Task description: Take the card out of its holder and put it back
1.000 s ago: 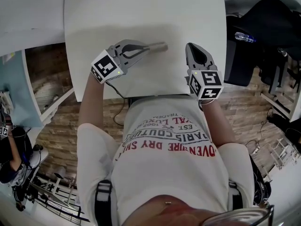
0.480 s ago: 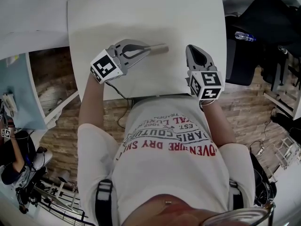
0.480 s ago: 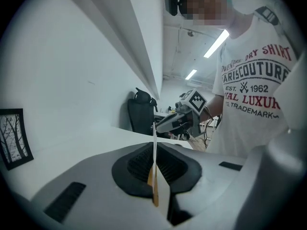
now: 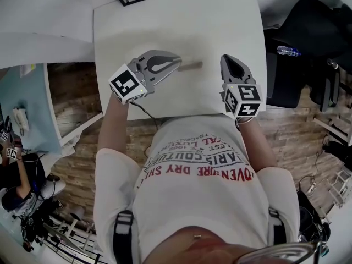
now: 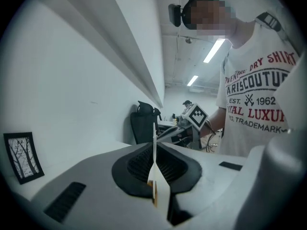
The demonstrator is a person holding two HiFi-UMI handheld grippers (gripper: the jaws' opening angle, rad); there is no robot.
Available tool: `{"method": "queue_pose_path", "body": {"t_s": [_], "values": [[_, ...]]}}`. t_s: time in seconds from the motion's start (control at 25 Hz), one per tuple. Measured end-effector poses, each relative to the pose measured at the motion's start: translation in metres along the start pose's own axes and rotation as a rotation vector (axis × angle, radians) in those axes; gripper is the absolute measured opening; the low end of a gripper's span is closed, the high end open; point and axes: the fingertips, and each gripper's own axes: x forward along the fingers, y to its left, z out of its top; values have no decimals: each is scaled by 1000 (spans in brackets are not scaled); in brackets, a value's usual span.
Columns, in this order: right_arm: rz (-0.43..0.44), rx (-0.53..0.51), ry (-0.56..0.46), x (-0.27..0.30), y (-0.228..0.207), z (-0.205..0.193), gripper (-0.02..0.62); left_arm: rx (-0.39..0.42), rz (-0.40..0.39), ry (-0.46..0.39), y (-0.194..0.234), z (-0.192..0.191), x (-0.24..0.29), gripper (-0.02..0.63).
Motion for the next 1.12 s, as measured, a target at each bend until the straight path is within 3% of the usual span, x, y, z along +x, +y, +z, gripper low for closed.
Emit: {"method": "queue_pose_path", "body": {"t_s": [0.36, 0.52, 0.68, 1.12], "values": [[27, -11, -76, -8, 23, 24, 26, 43, 315, -151, 8, 52, -39, 37], [40, -20, -105, -8, 28, 34, 26, 33, 492, -147, 16, 53, -54, 37], [53, -22, -125, -4, 34, 39, 26, -31, 700, -133, 23, 42, -72, 37], [75, -27, -135, -1, 41, 45, 26, -159, 884, -119, 21, 22, -89, 37]]}}
